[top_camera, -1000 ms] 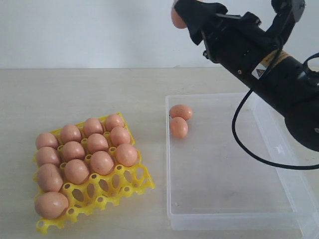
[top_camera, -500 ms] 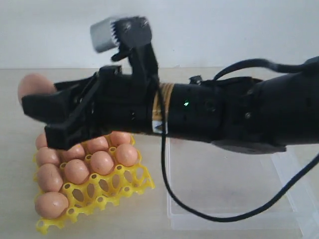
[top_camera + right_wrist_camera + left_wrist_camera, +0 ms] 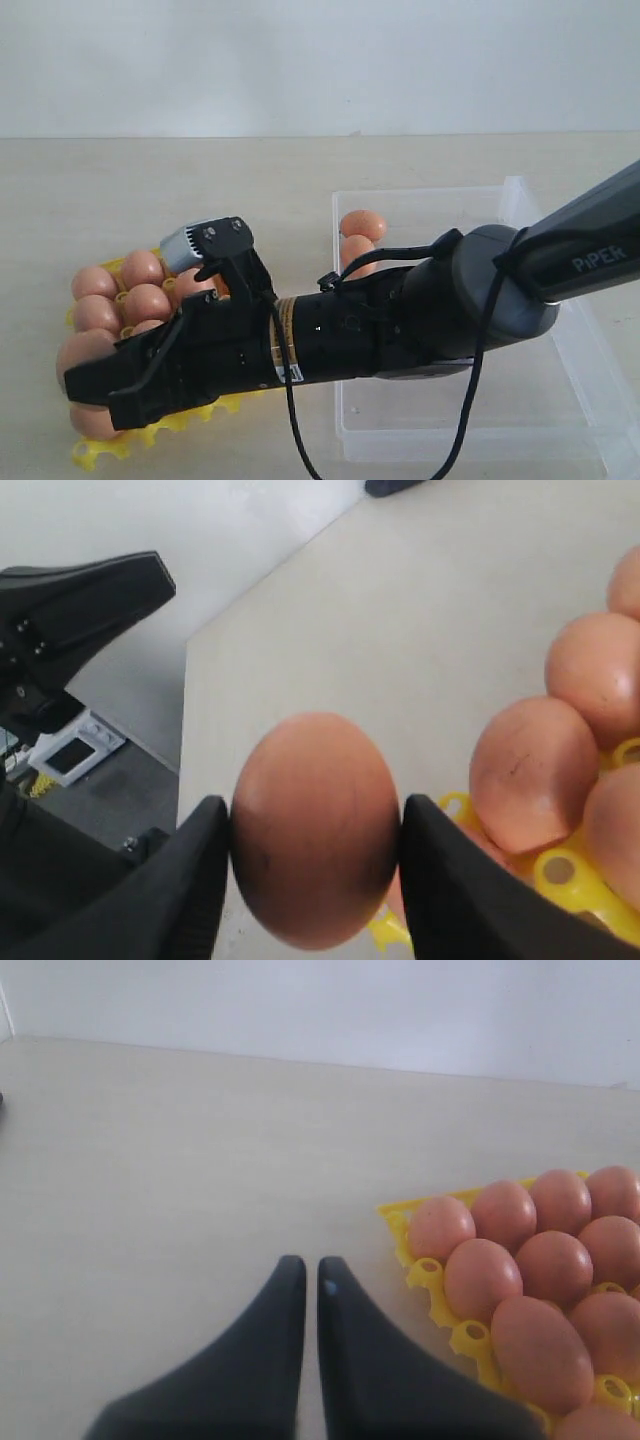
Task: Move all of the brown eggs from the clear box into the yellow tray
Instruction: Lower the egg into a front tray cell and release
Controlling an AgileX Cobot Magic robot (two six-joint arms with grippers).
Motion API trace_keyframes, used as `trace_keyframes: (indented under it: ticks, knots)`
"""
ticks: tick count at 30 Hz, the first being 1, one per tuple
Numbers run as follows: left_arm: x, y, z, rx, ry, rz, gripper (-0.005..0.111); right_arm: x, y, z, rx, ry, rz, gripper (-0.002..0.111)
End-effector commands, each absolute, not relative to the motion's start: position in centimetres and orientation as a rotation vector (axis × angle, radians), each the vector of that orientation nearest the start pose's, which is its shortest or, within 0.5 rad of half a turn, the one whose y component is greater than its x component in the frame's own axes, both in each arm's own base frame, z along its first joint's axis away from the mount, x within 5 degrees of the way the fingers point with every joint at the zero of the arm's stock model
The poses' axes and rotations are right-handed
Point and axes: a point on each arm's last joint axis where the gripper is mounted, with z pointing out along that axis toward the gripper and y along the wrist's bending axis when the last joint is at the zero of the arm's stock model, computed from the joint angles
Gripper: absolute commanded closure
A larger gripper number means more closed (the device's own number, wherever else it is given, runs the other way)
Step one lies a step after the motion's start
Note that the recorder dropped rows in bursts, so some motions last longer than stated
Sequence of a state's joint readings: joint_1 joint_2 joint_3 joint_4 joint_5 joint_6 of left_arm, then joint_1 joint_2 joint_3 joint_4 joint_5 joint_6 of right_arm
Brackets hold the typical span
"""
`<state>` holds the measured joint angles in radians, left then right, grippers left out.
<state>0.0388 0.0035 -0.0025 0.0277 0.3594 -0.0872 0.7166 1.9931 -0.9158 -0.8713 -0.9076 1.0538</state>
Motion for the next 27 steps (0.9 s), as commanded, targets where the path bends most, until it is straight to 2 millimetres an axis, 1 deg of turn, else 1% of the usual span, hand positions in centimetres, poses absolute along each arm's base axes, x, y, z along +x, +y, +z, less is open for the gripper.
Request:
trace_keyframes:
  ticks: [1, 3, 7, 11, 13, 22, 24, 27]
  knots:
    - [5.3, 0.3, 18.1, -0.102, 1.836, -0.006, 0.103, 25.1, 28.5, 13.8, -0.84, 1.966, 1.21, 0.109]
    - [5.3, 0.3, 18.1, -0.102, 1.836, -0.006, 0.103, 25.3, 28.3, 13.3, -0.869, 1.984, 1.123, 0.109]
    - [5.3, 0.3, 18.1, -0.102, 1.836, -0.006, 0.103, 25.4, 28.2, 13.2, -0.917, 1.965, 1.067, 0.109]
    - [5.3, 0.3, 18.1, -0.102, 1.836, -0.006, 0.103, 26.1, 27.8, 12.7, -0.909, 1.994, 0.938, 0.109]
    - [5.3, 0.3, 18.1, -0.102, 1.836, -0.006, 0.103, 26.2, 27.7, 12.7, -0.903, 1.994, 0.92, 0.109]
    - [5.3, 0.3, 18.1, -0.102, 1.836, -0.006, 0.103, 26.1, 27.8, 12.8, -0.916, 1.975, 0.936, 0.108]
    - [5.3, 0.3, 18.1, -0.102, 1.836, -0.006, 0.103, 26.0, 27.8, 12.8, -0.923, 1.973, 0.935, 0.105]
    - [5.3, 0.3, 18.1, -0.102, 1.836, -0.006, 0.103, 26.0, 27.8, 12.7, -0.931, 1.975, 0.93, 0.093]
